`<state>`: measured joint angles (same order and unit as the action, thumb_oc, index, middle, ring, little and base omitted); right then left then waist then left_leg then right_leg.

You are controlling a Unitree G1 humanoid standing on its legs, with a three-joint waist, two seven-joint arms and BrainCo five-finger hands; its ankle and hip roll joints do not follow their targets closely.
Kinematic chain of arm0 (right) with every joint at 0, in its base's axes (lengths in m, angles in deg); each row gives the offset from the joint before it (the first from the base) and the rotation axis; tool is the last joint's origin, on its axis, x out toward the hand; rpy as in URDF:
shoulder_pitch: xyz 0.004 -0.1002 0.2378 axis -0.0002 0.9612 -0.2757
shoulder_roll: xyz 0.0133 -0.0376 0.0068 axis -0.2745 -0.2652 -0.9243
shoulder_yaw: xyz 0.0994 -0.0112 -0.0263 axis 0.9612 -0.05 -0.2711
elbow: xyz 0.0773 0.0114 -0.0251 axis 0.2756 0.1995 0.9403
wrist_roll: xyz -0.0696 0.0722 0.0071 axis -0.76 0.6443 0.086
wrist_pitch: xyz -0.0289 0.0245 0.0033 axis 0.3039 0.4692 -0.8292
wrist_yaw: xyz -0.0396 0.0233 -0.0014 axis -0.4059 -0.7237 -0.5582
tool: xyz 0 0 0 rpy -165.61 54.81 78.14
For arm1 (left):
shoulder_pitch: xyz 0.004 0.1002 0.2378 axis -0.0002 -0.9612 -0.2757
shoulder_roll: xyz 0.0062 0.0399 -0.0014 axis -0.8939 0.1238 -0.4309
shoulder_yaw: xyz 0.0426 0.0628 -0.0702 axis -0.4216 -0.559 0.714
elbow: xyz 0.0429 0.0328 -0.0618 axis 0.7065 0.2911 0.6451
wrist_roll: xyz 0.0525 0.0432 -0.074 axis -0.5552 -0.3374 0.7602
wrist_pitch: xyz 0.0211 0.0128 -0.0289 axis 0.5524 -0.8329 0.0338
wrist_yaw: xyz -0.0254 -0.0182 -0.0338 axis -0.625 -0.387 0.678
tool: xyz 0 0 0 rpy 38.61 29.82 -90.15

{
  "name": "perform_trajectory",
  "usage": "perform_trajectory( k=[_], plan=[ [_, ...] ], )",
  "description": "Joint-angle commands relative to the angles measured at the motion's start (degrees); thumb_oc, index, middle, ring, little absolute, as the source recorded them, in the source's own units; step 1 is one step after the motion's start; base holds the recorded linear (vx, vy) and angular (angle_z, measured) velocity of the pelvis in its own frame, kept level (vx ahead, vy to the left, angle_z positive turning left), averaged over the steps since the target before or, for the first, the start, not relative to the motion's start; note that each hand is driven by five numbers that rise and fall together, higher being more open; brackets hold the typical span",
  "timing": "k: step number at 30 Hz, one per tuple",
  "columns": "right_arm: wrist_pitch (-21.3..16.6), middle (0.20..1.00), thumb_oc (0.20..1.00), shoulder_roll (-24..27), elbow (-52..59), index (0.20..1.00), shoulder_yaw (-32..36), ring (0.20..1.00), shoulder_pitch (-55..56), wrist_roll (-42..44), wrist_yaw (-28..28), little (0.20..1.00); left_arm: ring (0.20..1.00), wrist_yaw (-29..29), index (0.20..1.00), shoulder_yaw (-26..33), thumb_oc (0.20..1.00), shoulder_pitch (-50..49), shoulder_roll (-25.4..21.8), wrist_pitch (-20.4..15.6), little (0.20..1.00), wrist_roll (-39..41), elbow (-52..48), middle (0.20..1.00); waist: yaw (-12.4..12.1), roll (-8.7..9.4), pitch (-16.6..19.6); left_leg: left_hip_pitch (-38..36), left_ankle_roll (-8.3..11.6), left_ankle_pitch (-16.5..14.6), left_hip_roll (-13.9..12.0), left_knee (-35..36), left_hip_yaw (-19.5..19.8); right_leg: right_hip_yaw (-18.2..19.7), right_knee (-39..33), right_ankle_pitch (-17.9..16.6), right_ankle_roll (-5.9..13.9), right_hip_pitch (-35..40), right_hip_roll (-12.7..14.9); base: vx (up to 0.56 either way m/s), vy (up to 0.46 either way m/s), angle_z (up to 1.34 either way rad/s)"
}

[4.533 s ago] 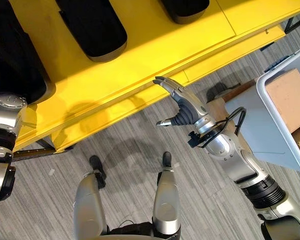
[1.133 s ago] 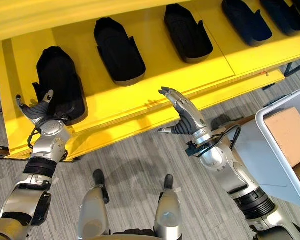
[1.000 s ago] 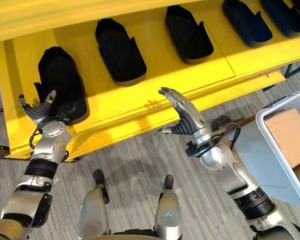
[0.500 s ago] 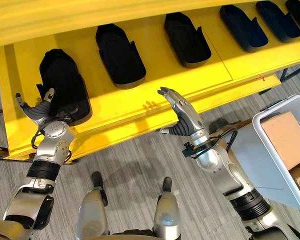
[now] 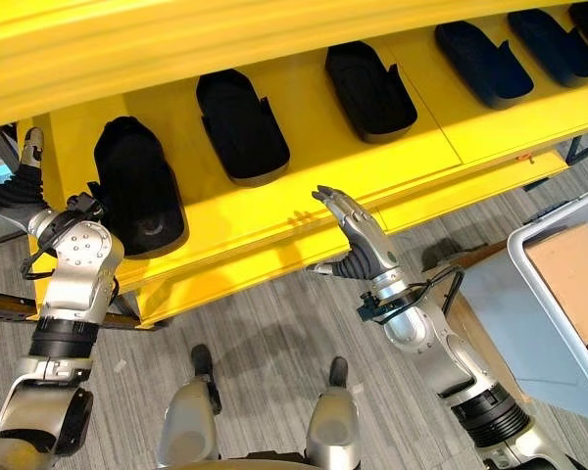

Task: Move parts from the plastic box to the shelf.

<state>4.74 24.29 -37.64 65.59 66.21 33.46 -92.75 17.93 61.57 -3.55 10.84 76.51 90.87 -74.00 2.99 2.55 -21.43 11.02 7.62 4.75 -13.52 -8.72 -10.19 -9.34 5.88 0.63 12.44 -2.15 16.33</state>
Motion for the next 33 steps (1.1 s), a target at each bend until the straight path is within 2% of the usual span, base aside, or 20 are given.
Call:
perform_trajectory(
  k=[1,3,4,5,11,14,15,22,23,24,29,30,33],
  plan=[
    [-0.9,1.000,1.000,-2.5,4.7,1.000,2.7,1.000,0.0,-2.2,-2.2,1.000,1.000,-9.7,1.000,-0.7,1.000,-1.2,-1.7,0.2,1.000,-0.6,-4.5,1.000,-0.5,0.61,2.2,-5.0,-4.32,-4.4,4.8,1.3,-1.4,-0.5,3.9,2.1,-4.52,-2.0,-5.5,0.00,-0.096,0.12],
    [-0.3,1.000,1.000,-2.8,5.3,1.000,3.7,1.000,1.2,-2.8,-1.9,1.000,1.000,-18.1,1.000,-2.1,1.000,-6.7,0.1,1.9,1.000,2.2,-9.5,1.000,-1.5,-0.08,2.9,-5.8,-4.20,-3.7,4.9,2.5,-0.5,-1.2,3.5,2.2,-4.52,-0.9,-5.6,0.00,-0.091,0.12],
    [-0.3,1.000,1.000,-2.8,5.4,1.000,3.8,1.000,1.4,-2.8,-1.9,1.000,1.000,-18.6,1.000,-2.1,1.000,-7.1,0.2,2.1,1.000,2.4,-9.8,1.000,-1.6,-0.13,3.0,-5.9,-4.17,-3.6,4.9,2.6,-0.5,-1.2,3.4,2.2,-4.54,-0.8,-5.6,-0.01,-0.082,0.12],
    [0.1,1.000,1.000,-2.7,5.6,1.000,4.4,1.000,1.8,-2.9,-1.8,1.000,1.000,-23.1,1.000,-2.6,1.000,-9.6,0.4,3.0,1.000,3.2,-11.7,1.000,-2.1,-0.60,3.3,-6.2,-3.96,-3.2,4.7,3.1,0.0,-1.7,3.4,2.4,-4.64,-0.3,-5.6,0.00,-0.069,0.14],
    [0.6,1.000,1.000,-1.5,6.2,1.000,5.8,1.000,3.4,-2.9,-0.7,1.000,1.000,-35.2,1.000,-3.8,1.000,-18.3,-0.3,6.6,1.000,14.3,-15.7,1.000,-3.7,-1.90,4.3,-7.3,-2.90,-1.3,3.2,5.2,1.2,-3.7,3.0,2.8,-5.28,1.4,-6.1,-0.02,-0.074,0.09],
    [-0.1,1.000,1.000,-0.8,6.0,1.000,6.1,1.000,3.8,-2.5,-1.5,1.000,1.000,-36.8,1.000,-4.3,1.000,-20.4,-0.6,6.0,1.000,15.6,-16.4,1.000,-4.2,-2.15,4.3,-7.4,-2.61,-0.8,2.7,5.8,1.5,-4.3,3.1,3.0,-5.43,1.5,-6.2,-0.06,-0.082,0.10],
    [-0.6,1.000,1.000,-0.1,6.1,1.000,6.4,1.000,4.3,-2.1,-2.2,1.000,1.000,-38.2,1.000,-3.9,1.000,-22.7,-1.1,4.2,1.000,15.5,-16.8,1.000,-4.6,-2.26,4.3,-7.6,-2.42,-0.4,2.3,6.3,1.7,-4.8,3.2,3.1,-5.63,1.6,-6.3,-0.07,-0.097,0.07],
    [-2.1,1.000,1.000,1.6,5.9,1.000,6.7,1.000,6.3,-2.2,-4.6,1.000,1.000,-42.4,1.000,-1.3,1.000,-29.5,-3.1,-1.3,1.000,14.2,-18.7,1.000,-6.3,-2.62,4.5,-7.9,-2.10,0.2,1.6,6.8,2.7,-6.0,4.6,4.0,-6.17,1.7,-6.4,-0.07,-0.124,0.06],
    [-2.7,1.000,1.000,2.1,5.7,1.000,6.6,1.000,6.1,-2.4,-4.8,1.000,1.000,-45.9,1.000,-0.6,1.000,-30.7,-3.6,-4.3,1.000,15.2,-19.1,1.000,-6.7,-2.77,4.6,-7.9,-1.85,0.5,1.2,6.9,3.1,-6.4,5.0,4.3,-6.31,1.7,-6.4,-0.11,-0.205,0.06],
    [-2.8,1.000,1.000,2.5,5.6,1.000,6.6,1.000,5.9,-2.4,-4.8,1.000,1.000,-49.9,1.000,-0.4,1.000,-31.3,-3.8,-5.6,1.000,18.2,-19.3,1.000,-7.0,-2.92,4.6,-7.8,-1.67,0.7,1.0,7.0,3.3,-6.6,5.3,4.5,-6.42,1.7,-6.4,-0.09,-0.169,0.04],
    [-4.4,1.000,1.000,3.9,3.9,1.000,5.8,1.000,4.4,-2.7,-5.1,1.000,1.000,-58.8,1.000,-1.2,1.000,-33.3,-3.9,-7.0,1.000,22.3,-19.3,1.000,-7.8,-3.59,4.6,-7.7,-1.01,1.7,-0.2,7.3,4.2,-7.4,7.2,5.3,-6.84,1.4,-6.1,-0.06,-0.149,0.09],
    [-5.2,1.000,1.000,4.8,3.0,1.000,5.2,1.000,3.6,-2.9,-5.2,1.000,1.000,-63.0,1.000,-1.9,1.000,-34.8,-3.6,-7.5,1.000,26.4,-19.3,1.000,-8.3,-4.10,4.6,-7.7,-0.39,2.7,-1.3,7.8,4.5,-7.9,8.0,5.7,-7.10,1.2,-5.8,-0.05,-0.177,0.03],
    [-6.3,1.000,1.000,5.7,1.9,1.000,4.6,1.000,2.3,-2.9,-4.4,1.000,1.000,-68.1,1.000,-2.5,1.000,-37.0,-3.1,-8.7,1.000,31.6,-19.1,1.000,-8.9,-4.96,4.7,-8.1,0.33,4.4,-3.2,9.3,4.9,-8.4,9.9,6.8,-7.69,0.9,-5.7,-0.01,-0.156,-0.01]
  ],
)
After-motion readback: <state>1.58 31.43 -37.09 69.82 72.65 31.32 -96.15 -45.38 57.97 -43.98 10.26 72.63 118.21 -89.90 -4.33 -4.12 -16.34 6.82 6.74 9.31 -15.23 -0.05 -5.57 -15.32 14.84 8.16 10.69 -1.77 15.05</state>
